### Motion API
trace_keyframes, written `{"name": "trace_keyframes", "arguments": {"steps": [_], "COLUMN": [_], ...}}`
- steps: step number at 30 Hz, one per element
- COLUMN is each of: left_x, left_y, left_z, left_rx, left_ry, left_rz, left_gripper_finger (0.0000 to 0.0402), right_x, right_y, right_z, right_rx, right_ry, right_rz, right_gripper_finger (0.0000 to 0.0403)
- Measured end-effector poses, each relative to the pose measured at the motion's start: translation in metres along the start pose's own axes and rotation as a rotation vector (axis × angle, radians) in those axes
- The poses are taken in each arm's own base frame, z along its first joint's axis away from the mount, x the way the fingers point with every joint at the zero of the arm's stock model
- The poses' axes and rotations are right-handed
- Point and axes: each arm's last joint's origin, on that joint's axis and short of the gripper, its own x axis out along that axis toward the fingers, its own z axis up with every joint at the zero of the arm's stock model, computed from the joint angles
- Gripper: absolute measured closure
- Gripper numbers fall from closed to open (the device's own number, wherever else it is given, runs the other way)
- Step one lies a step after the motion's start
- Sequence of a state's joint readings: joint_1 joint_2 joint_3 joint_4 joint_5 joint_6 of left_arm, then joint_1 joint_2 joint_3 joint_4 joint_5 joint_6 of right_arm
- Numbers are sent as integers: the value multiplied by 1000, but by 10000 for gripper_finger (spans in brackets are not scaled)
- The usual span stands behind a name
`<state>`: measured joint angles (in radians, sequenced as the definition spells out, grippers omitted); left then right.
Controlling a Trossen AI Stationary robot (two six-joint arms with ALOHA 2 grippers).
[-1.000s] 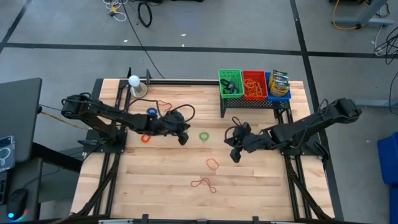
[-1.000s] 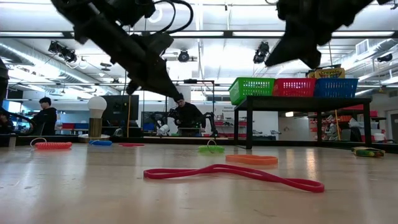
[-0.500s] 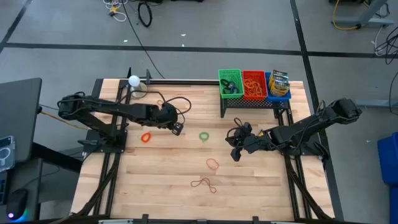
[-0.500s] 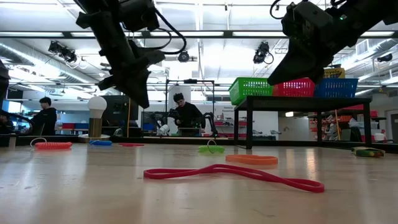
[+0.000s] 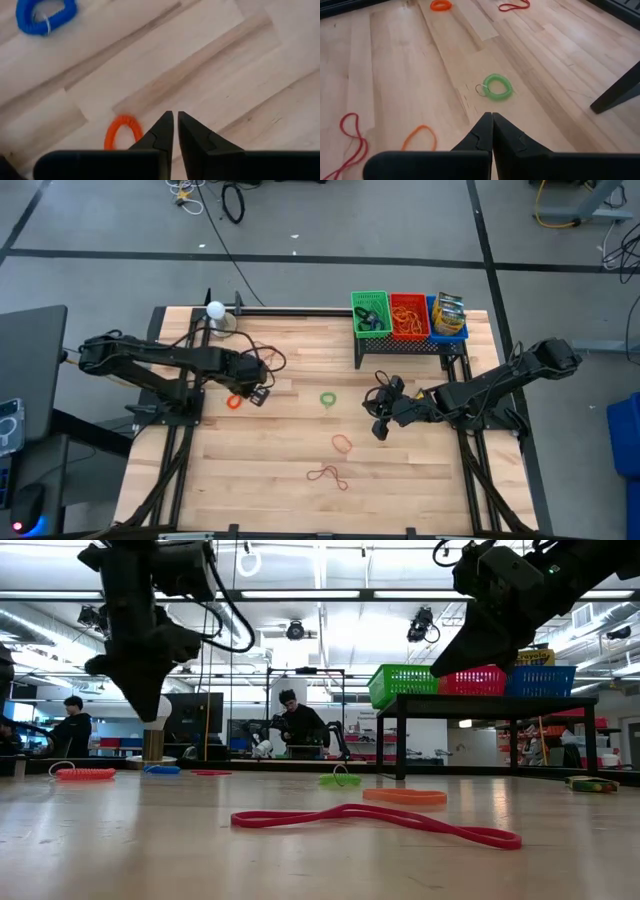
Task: Pick & Place Office Desk Supplies
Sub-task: Put the orange spring keychain into the green bin
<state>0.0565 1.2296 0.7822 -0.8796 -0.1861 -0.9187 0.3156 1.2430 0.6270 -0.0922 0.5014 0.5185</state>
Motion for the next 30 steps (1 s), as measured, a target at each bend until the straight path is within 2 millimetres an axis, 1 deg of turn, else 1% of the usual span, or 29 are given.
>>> {"name": "trace_keyframes", "arguments": {"steps": [2, 4, 9, 12, 17, 20, 24, 27, 30], "left_x": [2, 9, 28, 34, 48, 54, 57, 59, 59], "left_y": [0, 3, 19, 23, 28, 33, 33, 33, 29], "left_z": [-2, -8, -28, -36, -43, -47, -47, -48, -45], "left_rx": [-10, -9, -42, -50, -42, -52, -57, -46, 35], "left_ry": [15, 64, 159, 162, 153, 136, 113, 103, 71], "left_rz": [4, -4, 30, 25, 21, 57, 43, 29, -17], "left_gripper_finger": [354, 338, 303, 298, 297, 298, 313, 347, 383], "right_x": [0, 1, 1, 1, 1, 1, 2, 2, 3], "right_y": [-1, -2, -2, -2, -2, -2, -2, -3, -5], "right_z": [0, 1, 1, 1, 1, 2, 4, 5, 5], "right_rx": [-1, 2, -2, -1, 1, 5, 21, 38, 52], "right_ry": [0, -1, -1, -1, -3, -8, -22, -25, -20], "right_rz": [-3, -7, -10, -10, -8, -6, -1, -5, -2], "right_gripper_finger": [398, 398, 398, 398, 398, 398, 398, 398, 398]}}
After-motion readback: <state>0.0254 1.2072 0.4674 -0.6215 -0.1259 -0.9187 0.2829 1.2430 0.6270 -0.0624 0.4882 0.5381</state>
